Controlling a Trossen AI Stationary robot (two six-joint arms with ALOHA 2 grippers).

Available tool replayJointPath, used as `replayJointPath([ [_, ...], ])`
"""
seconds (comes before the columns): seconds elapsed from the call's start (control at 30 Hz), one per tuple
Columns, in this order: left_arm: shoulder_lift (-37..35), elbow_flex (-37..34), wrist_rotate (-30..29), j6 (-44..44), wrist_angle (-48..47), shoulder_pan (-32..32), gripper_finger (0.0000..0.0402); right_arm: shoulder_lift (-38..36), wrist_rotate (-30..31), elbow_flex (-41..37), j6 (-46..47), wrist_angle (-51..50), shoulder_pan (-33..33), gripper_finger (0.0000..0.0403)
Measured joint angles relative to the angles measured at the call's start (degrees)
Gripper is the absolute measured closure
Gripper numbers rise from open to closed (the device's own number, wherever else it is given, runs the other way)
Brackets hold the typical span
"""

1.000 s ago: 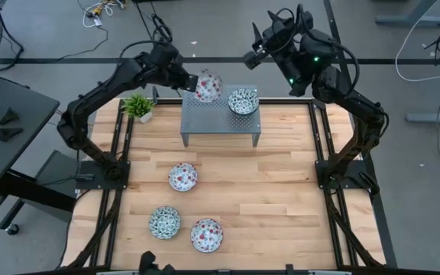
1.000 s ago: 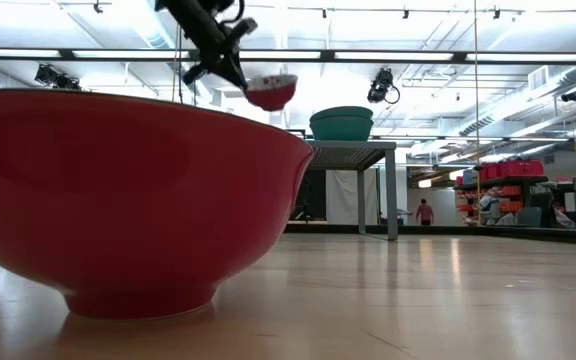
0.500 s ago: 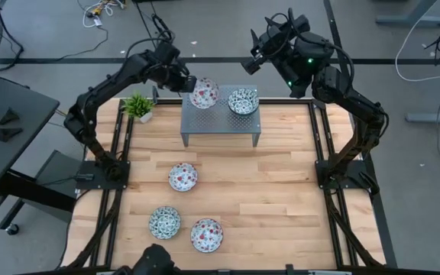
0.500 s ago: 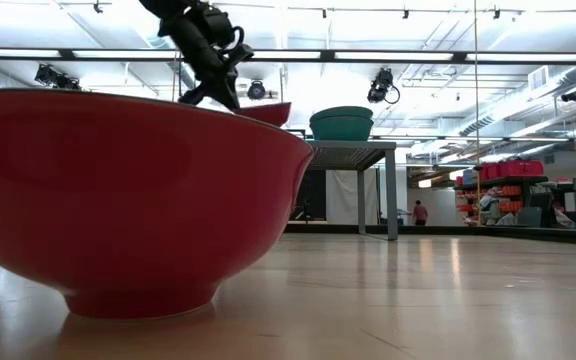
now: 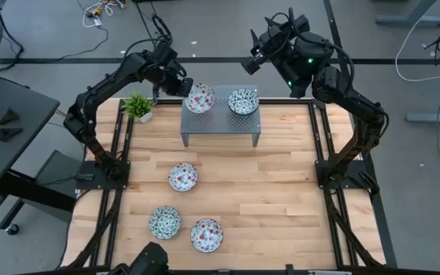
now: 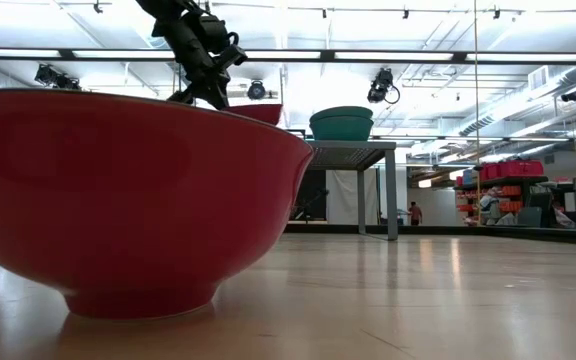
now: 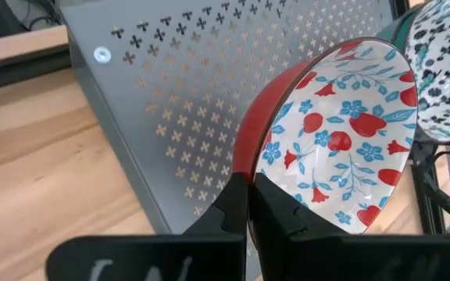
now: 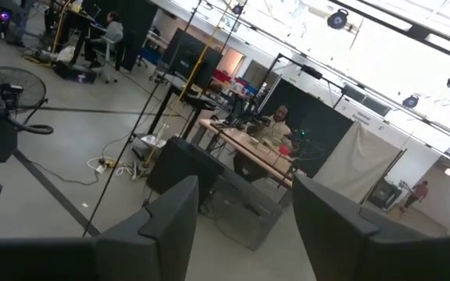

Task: Pick & Place Mini bowls
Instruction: Put the right red and white patterned bowl on the shelf

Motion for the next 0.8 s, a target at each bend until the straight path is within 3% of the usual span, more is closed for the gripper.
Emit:
replayJointPath([
  [0.8,3.15,0.02,-1.27,-2.95,-3.65,-1.38,0.0395,0.00,0.01,0.00,0.30,0.02,0.00,0.0193],
])
